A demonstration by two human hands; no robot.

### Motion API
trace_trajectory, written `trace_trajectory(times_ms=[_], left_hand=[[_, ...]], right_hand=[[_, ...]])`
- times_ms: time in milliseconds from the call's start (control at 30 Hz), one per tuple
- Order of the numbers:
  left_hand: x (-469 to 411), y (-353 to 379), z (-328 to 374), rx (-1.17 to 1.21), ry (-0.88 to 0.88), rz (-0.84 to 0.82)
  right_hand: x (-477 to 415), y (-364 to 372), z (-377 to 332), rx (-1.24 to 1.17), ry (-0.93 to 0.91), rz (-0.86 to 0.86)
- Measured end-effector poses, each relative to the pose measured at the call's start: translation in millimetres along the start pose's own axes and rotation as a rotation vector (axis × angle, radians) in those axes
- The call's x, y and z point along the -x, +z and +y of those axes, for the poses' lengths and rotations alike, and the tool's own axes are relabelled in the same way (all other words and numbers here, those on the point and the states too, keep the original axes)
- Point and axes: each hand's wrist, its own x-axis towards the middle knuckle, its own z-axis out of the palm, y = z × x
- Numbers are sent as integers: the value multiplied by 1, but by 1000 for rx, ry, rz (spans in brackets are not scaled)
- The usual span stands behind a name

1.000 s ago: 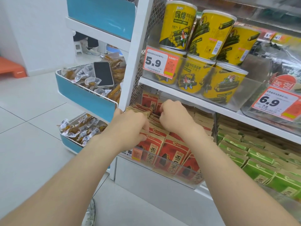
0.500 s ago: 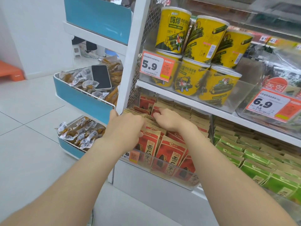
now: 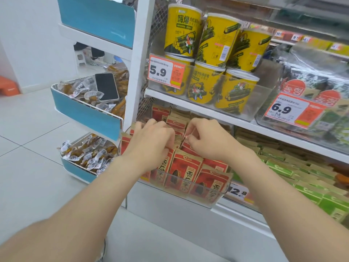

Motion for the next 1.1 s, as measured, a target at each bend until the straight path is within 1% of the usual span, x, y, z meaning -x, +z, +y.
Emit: trace_trajectory(times_ms=[100,167,233,300,367,433,567,633,767,867,933,1000,1100], left_hand=[[1,-2,3,90,-38,15],[5,-2,7,122,-46,-7],[9,-2,12,123,-32,-43],[13,1,17,107,-19,-72],[18,6,21,84,-8,-99],[23,12,27,65,6,-118],[28,24,37,15,17,-124],[26,26,39,6,4,-125],[21,25,41,-16,-37,-95],[18,20,38,100,-51,-58],[17,16,36,207,-74,4],[15,12,36,291,-108,62],[12,3,43,439,-91,138]], right_hand=[[20,0,0,-32,26,-51],[32,10,6,-88,41,-43],[40,21,13,-42,19,-40],[43,28,21,37,-42,-60],[46,29,26,43,-70,-72],[48,32,32,80,-57,-51],[48,33,32,178,-24,52],[47,36,31,184,-14,64],[48,39,33,75,1,105],[49,36,34,-74,43,170],[49,32,34,-230,39,261],[49,27,33,-386,31,396],[52,18,27,-648,51,590]])
